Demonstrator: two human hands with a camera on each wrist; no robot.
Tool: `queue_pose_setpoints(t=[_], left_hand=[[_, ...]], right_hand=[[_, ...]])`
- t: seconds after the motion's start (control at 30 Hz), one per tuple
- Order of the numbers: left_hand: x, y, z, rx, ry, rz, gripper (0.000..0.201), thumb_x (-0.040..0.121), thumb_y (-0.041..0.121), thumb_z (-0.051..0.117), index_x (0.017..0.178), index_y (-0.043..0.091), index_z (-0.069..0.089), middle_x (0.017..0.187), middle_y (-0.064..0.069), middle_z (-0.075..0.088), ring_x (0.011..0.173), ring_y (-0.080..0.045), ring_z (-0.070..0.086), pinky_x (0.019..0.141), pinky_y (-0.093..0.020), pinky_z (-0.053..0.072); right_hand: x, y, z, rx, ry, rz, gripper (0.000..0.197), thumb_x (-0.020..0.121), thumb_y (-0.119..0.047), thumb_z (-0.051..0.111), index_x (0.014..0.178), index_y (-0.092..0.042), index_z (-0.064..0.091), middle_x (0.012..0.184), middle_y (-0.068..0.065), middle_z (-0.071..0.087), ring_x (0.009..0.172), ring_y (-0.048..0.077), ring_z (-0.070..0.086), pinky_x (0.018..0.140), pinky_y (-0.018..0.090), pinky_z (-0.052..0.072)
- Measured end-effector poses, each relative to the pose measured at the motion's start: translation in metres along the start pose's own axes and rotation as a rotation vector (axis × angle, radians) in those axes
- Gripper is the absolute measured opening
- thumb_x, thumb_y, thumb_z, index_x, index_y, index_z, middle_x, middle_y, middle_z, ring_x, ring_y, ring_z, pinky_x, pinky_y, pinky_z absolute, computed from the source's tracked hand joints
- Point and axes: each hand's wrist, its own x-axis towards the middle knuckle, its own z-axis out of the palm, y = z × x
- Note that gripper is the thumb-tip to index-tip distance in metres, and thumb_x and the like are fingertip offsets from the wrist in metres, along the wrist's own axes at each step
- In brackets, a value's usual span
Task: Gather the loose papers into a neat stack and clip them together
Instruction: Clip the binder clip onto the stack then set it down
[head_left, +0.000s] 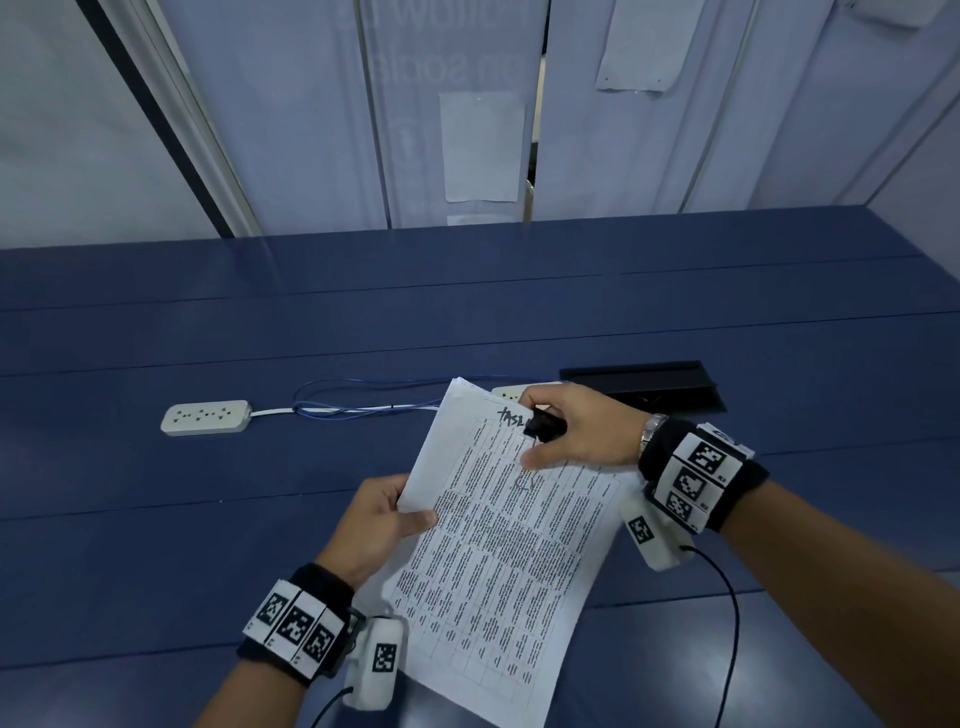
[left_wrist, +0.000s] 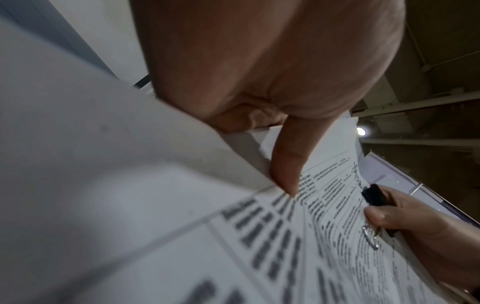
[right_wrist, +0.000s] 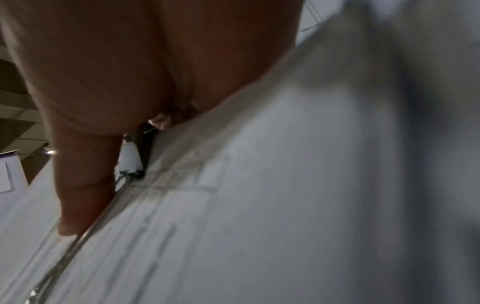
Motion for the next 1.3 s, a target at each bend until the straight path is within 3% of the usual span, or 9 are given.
queue_pose_setpoints(t=[0.13,0.3,0.5,0.67,0.83,0.93,1.1,1.23,1.3], left_hand=[[-0.001,0.001,-0.006,0.008,0.033,0.005,0.026,0.081,-0.012,0.07,0.099,0.007,0.075,0.089,-0.004,0.079,0.082,-0.015,0.072,0.072,-0.026,0.056],[-0.003,0.002,-0.007,0.026,0.059,-0.001,0.029,0.082,-0.009,0.071,0.103,0.011,0.075,0.091,-0.001,0.08,0.083,-0.013,0.073,0.074,-0.026,0.055],[-0.005,0.006,-0.002,0.013,0.062,0.008,0.029,0.083,-0.009,0.07,0.105,0.009,0.075,0.092,-0.001,0.079,0.082,-0.011,0.073,0.072,-0.025,0.053],[-0.005,0.008,-0.001,0.032,0.039,0.023,0.026,0.083,-0.008,0.07,0.1,0.01,0.077,0.092,-0.005,0.079,0.083,-0.018,0.071,0.075,-0.032,0.056],[-0.005,0.01,-0.001,0.052,0.024,0.018,0.025,0.083,-0.007,0.07,0.099,0.011,0.077,0.097,-0.011,0.078,0.089,-0.027,0.072,0.085,-0.044,0.056],[-0.003,0.006,-0.003,0.061,0.022,0.01,0.023,0.082,-0.007,0.072,0.1,0.006,0.076,0.102,-0.02,0.075,0.097,-0.037,0.07,0.09,-0.05,0.054],[-0.003,0.001,-0.003,0.051,-0.02,-0.049,0.024,0.082,-0.009,0.071,0.101,0.004,0.075,0.103,-0.018,0.076,0.097,-0.032,0.072,0.09,-0.044,0.057],[0.004,-0.018,-0.005,0.015,0.019,-0.16,0.028,0.082,-0.009,0.07,0.103,0.009,0.075,0.1,-0.006,0.079,0.095,-0.02,0.073,0.082,-0.03,0.056],[0.014,-0.042,-0.012,-0.01,0.087,-0.256,0.027,0.083,-0.01,0.068,0.104,0.008,0.074,0.101,-0.006,0.079,0.098,-0.02,0.072,0.082,-0.028,0.054]], right_hand=[[-0.002,0.005,-0.004,0.153,0.142,-0.017,0.037,0.071,-0.024,0.088,0.099,-0.015,0.067,0.093,0.014,0.076,0.083,0.023,0.074,0.081,0.037,0.059],[-0.003,0.01,-0.01,0.107,0.189,-0.061,0.016,0.086,-0.022,0.075,0.1,-0.014,0.072,0.095,0.015,0.074,0.086,0.025,0.072,0.092,0.043,0.057],[-0.003,0.008,-0.006,0.026,0.164,-0.076,0.013,0.09,-0.028,0.07,0.102,-0.025,0.066,0.091,-0.002,0.07,0.081,0.003,0.066,0.081,0.029,0.054],[-0.005,0.004,-0.004,-0.05,0.105,-0.019,0.045,0.065,-0.031,0.092,0.094,-0.02,0.06,0.088,-0.002,0.074,0.075,0.009,0.067,0.071,0.027,0.055],[-0.007,-0.002,-0.003,0.031,0.028,0.004,0.037,0.069,-0.02,0.09,0.098,-0.011,0.069,0.091,0.0,0.077,0.08,0.012,0.074,0.073,0.029,0.059],[-0.009,-0.003,-0.003,0.005,0.034,0.037,0.035,0.071,-0.037,0.087,0.077,-0.007,0.07,0.064,-0.005,0.063,0.054,0.008,0.053,0.055,0.022,0.041],[-0.008,0.0,-0.002,-0.062,-0.007,0.051,0.039,0.079,-0.053,0.075,0.076,-0.014,0.072,0.059,-0.002,0.048,0.049,0.009,0.04,0.049,0.022,0.034],[0.004,0.019,0.007,-0.408,0.184,0.153,0.049,0.073,-0.078,0.06,0.091,-0.032,0.065,0.076,-0.013,0.066,0.068,0.004,0.059,0.068,0.026,0.048],[0.008,0.038,0.015,-0.39,0.329,0.228,0.05,0.076,-0.078,0.054,0.099,-0.034,0.063,0.087,-0.014,0.068,0.082,0.005,0.063,0.077,0.028,0.05]])
